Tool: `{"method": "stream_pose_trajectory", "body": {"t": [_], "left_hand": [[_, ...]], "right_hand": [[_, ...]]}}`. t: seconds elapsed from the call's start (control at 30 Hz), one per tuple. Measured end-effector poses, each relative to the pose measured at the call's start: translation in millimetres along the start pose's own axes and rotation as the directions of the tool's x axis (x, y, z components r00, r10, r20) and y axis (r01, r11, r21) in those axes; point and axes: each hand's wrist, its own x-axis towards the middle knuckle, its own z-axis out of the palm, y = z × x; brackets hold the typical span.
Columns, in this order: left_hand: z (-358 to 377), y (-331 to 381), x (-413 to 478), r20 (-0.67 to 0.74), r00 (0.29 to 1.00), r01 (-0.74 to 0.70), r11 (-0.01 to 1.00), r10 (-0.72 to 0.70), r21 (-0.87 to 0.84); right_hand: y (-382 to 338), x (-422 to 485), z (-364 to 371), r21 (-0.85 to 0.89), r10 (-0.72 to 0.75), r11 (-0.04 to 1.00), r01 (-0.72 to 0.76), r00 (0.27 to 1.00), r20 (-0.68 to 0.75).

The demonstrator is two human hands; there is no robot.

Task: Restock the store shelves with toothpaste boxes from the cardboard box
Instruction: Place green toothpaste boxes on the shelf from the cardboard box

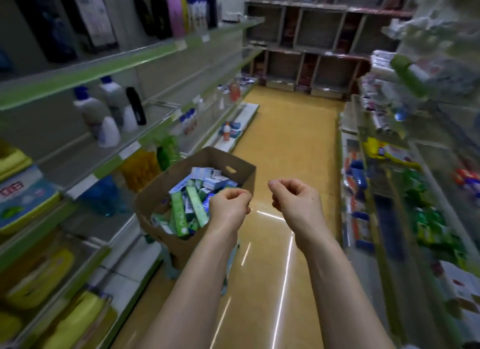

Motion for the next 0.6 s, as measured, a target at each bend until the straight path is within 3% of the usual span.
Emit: {"method": "stream_pose_trajectory", "body": {"t": [0.37,0.6], "left_hand": [[-113.7,12.5,184.2,-0.231,0.963,0.133,0.99,-0.138,-0.037],[-146.0,-17.6,255.5,-0.266,0.921,0.273,0.958,-0.286,-0.088]], "right_hand": [[37.6,136.7,174.7,-0.092,0.117,0.99,-0.108,0.988,0.103],[81.4,184.6,226.1,-0.181,0.263,0.954,-0.238,0.957,0.124]]}}
